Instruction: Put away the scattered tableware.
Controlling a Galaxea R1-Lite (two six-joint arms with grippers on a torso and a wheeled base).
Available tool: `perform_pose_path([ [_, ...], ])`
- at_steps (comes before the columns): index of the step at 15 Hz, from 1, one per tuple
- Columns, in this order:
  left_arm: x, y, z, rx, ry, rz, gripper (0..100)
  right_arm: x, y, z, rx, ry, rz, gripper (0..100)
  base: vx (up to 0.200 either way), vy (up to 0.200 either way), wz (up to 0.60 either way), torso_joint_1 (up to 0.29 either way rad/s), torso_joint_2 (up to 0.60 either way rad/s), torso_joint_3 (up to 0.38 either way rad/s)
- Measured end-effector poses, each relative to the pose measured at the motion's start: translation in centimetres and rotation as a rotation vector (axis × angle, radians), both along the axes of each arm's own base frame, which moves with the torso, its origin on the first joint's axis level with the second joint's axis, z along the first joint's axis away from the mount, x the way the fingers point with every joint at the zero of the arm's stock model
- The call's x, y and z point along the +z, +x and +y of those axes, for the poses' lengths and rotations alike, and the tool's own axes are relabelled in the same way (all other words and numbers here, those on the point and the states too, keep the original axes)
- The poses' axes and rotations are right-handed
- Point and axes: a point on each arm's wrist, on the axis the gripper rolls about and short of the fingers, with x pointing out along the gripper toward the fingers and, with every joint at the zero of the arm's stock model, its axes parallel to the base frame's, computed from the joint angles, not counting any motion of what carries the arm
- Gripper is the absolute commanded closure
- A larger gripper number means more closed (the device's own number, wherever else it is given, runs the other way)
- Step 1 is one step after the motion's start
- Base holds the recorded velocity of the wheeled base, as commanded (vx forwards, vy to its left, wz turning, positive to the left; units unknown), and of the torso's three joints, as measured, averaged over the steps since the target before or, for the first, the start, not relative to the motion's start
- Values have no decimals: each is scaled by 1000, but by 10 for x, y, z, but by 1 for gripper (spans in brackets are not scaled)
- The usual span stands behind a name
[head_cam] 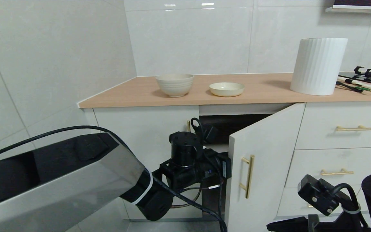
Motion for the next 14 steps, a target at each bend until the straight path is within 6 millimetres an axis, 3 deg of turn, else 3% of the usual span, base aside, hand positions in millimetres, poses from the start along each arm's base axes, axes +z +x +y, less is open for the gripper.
perform_pose_path([
  [4, 11, -40, -32, -122, 21, 19, 100, 4, -6, 0, 28, 20, -15, 0, 0, 0, 0, 0, 0, 0],
  [7, 18, -55, -43, -162, 22, 17, 100, 8, -11, -1, 44, 35, -28, 0, 0, 0, 0, 0, 0, 0],
  [11, 24, -60, -54, -179, 48, 36, 100, 10, -14, -2, 55, 46, -37, 0, 0, 0, 0, 0, 0, 0],
  [14, 22, -56, -49, -152, 48, 34, 100, 9, -13, -2, 52, 41, -35, 0, 0, 0, 0, 0, 0, 0],
])
